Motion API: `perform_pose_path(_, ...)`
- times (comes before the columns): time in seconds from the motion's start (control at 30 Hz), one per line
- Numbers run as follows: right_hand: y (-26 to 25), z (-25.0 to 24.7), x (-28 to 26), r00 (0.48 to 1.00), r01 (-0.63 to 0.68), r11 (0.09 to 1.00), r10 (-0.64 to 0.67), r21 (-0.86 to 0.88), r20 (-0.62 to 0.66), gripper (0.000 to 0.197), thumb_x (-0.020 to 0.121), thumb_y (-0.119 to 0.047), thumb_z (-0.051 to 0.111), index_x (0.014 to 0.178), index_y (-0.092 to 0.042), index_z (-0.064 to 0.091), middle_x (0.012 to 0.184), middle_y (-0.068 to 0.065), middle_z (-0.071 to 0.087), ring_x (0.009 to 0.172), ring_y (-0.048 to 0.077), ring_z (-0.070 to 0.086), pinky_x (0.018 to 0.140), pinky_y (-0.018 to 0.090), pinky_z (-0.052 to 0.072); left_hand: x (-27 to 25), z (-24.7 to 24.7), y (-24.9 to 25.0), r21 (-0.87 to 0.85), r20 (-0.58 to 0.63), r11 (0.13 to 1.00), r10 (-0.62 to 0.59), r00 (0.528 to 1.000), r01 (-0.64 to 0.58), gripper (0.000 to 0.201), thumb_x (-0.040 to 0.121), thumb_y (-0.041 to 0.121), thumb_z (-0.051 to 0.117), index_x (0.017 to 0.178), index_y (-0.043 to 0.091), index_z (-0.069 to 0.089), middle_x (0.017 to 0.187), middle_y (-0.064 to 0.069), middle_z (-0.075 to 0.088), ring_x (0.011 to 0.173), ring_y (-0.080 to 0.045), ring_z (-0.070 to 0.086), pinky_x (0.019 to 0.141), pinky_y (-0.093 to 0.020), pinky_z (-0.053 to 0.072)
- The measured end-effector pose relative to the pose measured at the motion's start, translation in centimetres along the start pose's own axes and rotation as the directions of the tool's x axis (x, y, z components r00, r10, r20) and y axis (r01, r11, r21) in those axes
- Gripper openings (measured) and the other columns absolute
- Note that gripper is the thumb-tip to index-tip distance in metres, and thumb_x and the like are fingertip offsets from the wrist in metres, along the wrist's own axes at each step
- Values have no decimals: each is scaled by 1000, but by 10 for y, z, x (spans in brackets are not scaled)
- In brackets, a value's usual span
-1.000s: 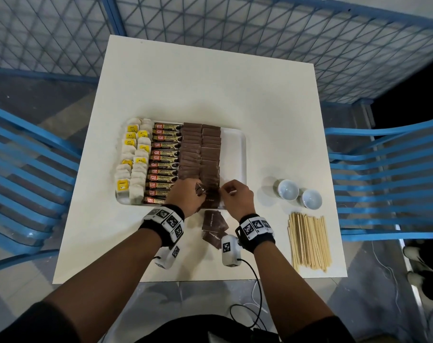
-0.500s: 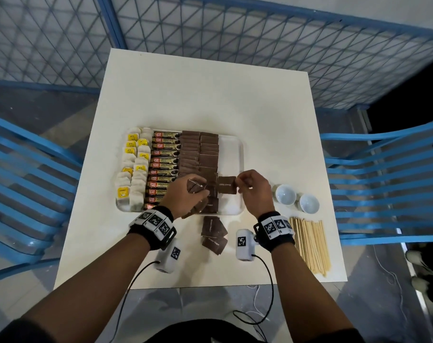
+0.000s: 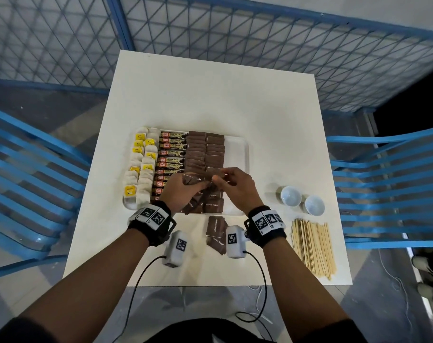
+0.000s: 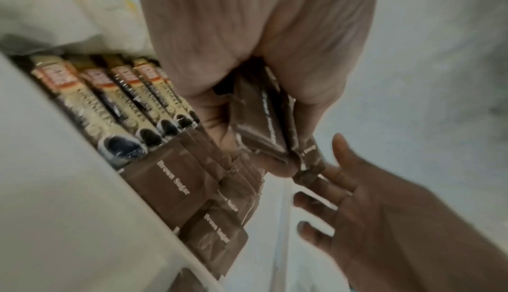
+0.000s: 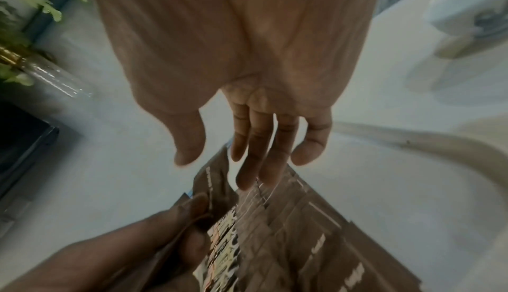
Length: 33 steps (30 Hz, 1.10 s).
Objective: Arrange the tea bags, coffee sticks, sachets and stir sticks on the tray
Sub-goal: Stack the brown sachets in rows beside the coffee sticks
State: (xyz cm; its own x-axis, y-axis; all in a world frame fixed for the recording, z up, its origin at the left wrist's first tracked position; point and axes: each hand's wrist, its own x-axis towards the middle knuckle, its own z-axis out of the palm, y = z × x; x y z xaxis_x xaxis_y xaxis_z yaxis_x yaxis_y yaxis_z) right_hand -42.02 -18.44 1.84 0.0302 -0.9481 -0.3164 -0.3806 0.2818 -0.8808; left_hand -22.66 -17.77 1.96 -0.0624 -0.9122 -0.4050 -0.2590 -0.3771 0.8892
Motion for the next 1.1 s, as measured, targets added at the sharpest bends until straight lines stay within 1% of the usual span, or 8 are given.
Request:
perform_pose_path(0.13, 1, 6, -1, 999, 16, 1000, -16, 4, -45, 9, 87, -19, 76, 93, -18, 69, 84, 0, 76, 77, 13, 73, 70, 26, 55, -2, -1, -7, -22, 3, 998, -62, 998, 62, 12, 88, 27, 80, 95, 17, 78, 84, 3, 79, 79, -17, 76, 78, -37, 60)
perform_pose_path(0.23, 4, 3, -2, 994, 41, 999, -44, -29, -105, 7, 90, -19, 70, 96, -20, 69, 89, -4, 74, 81, 14, 70, 76, 27, 56, -5, -5, -13, 4, 7, 997, -72, 997, 72, 12, 88, 26, 79, 93, 15, 79, 83, 0, 79, 79, -21, 76, 79, -40, 61)
perform_pose_path(0.33, 14, 1, -6, 999, 30, 968, -40, -251, -33, 13, 90, -17, 70, 103, -22, 72, 97, -2, 71, 83, 12, 63, 75, 10, 44, -9, -13, -19, 41, -29, 996, -73, 997, 75, 15, 89, 27, 78, 94, 13, 80, 83, -5, 78, 78, -18, 75, 75, -32, 59)
perform_pose_path(0.47, 27, 12, -16, 991, 43, 899, 17, -437, 132, 20, 89, -15, 73, 109, -17, 74, 107, 1, 69, 88, 8, 56, 72, -2, 38, -12, -19, -28, 51, -71, 994, -93, 993, 97, 12, 87, 30, 80, 90, 18, 79, 81, -2, 78, 77, -21, 75, 79, -40, 60)
perform_pose_path(0.57, 28, 19, -21, 988, 40, 896, 31, -442, 152, 26, 84, -8, 75, 109, -15, 72, 109, 3, 69, 91, 11, 60, 87, 19, 52, -13, -21, -31, 55, -72, 992, -107, 992, 111, 14, 86, 31, 80, 91, 18, 79, 82, -3, 78, 78, -23, 75, 80, -44, 61)
perform_pose_path(0.67, 28, 25, -21, 989, 36, 874, 40, -485, 144, 35, 82, -6, 76, 115, -13, 67, 113, 5, 66, 99, 19, 62, 92, 32, 54, -14, -23, -31, 61, -77, 992, -109, 991, 114, 14, 86, 32, 80, 92, 19, 79, 83, -1, 78, 78, -22, 75, 82, -45, 62)
perform_pose_path(0.9, 34, 30, -24, 995, 37, 807, 23, -589, 93, 28, 87, -14, 73, 115, -11, 67, 115, 2, 50, 103, 23, 56, 93, 34, 52, -13, -24, -33, 51, -70, 993, -98, 993, 102, 17, 86, 32, 80, 90, 15, 79, 84, -6, 78, 81, -26, 74, 85, -51, 60)
perform_pose_path(1.1, 32, 29, -24, 994, 51, 805, 17, -591, 109, 21, 84, -13, 73, 105, -15, 68, 108, 3, 64, 104, 23, 54, 91, 36, 49, -14, -23, -34, 39, -53, 993, -106, 993, 108, 15, 88, 30, 78, 94, 16, 78, 83, -4, 78, 78, -25, 76, 83, -50, 61)
